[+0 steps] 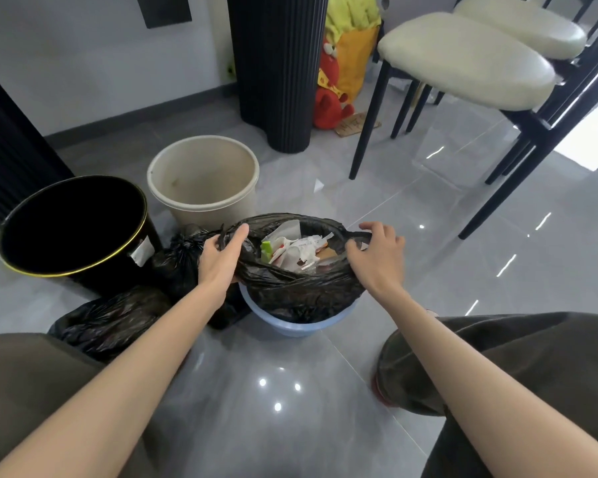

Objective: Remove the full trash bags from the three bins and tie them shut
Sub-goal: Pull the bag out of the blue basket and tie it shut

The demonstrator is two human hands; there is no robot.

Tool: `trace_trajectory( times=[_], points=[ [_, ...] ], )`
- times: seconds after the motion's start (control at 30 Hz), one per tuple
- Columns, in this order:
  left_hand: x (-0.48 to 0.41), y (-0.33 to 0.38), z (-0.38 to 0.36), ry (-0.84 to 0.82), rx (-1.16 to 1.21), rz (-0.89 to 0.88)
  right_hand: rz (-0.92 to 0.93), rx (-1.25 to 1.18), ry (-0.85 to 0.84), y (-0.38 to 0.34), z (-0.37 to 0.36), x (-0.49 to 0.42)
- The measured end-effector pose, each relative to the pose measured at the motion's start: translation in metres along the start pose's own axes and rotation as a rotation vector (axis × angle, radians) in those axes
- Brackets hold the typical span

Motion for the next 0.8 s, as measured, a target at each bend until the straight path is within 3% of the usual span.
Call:
trace_trajectory(
  times=[0.13,0.3,0.37,0.63,0.8],
  points=[
    [-0.015,0.014,-0.007,0.029,-0.119,0.001,0.077,0.237,-0.146,-0.011,-0.013,-0.016],
    [-0.025,0.016,-0.019,0.02,-0.251,-0.068,-0.163,0.405,-0.375,0.005,-0.024,-0.03],
    [-0.026,0.019,-0.02,0.068,-0.287,-0.161,-0.155,0.408,-0.441,0.01,-0.026,-0.034],
    [-0.003,0.047,-0.011,0.109,-0.107,-0.44,-0.125,0.033,0.102,-0.005,0.006,-0.037],
    [0.012,0.065,0.013,0.196,-0.027,-0.618,-0.136,-0.147,0.233,-0.006,0.023,-0.018]
  ],
)
Point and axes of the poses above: each hand's wrist, its own x-axis away from the middle knuckle, its own z-axis out of the back of the hand, y = z × x, the point moved 5 cm from there along -x, towards the middle knuckle, and after that the axes turned 14 degrees about y, right-handed, at the moved point
